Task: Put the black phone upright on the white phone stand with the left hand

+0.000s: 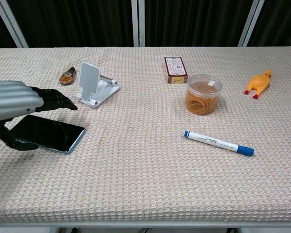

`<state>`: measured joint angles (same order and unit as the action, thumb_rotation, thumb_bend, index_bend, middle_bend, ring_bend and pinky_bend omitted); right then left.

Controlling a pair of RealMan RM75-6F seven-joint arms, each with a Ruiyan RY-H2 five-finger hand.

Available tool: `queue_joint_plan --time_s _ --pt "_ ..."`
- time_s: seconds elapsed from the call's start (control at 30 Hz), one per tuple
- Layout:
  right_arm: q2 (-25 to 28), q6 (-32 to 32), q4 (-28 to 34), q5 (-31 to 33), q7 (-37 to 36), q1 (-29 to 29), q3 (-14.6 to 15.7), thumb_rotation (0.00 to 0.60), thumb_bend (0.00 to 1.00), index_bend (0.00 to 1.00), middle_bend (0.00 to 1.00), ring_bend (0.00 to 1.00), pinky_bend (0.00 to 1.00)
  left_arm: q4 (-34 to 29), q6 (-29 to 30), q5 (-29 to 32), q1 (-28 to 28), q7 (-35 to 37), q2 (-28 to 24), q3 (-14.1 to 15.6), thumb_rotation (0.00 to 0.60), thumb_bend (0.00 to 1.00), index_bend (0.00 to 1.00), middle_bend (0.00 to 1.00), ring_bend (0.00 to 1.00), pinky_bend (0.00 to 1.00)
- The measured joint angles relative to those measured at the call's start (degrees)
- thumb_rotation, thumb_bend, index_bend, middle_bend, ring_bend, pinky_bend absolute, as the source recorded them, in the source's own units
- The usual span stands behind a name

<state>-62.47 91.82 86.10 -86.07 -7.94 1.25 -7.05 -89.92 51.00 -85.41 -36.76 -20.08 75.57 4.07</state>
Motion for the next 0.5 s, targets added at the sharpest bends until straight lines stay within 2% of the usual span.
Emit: queue_joint_plan --time_s 0.23,0.4,0.5 --pt "-0.35 -0.13 -0.43 -0.29 -0.17 0.03 0.28 0.6 0.33 0.0 0.0 0.0 0.0 1.12 -0.49 0.77 0.17 -0.68 1.12 0.2 0.508 0.23 0.1 0.06 0.01 0.21" --pt "-0.46 0.06 -0.53 -0.35 -0.26 0.03 0.26 0.6 0.33 0.0 0.0 0.0 0.0 1.45 -0.98 1.6 0.13 -1.83 1.57 0.13 0.508 0.23 0.18 0.06 0.01 0.21" --pt "-0.48 -0.06 -0.55 -0.35 -0.13 0.06 0.31 0.6 0.33 0.0 0.0 0.0 0.0 2.01 -1.48 2.2 -0.08 -2.14 2.19 -0.12 0.506 0.23 0.18 0.06 0.01 0.21"
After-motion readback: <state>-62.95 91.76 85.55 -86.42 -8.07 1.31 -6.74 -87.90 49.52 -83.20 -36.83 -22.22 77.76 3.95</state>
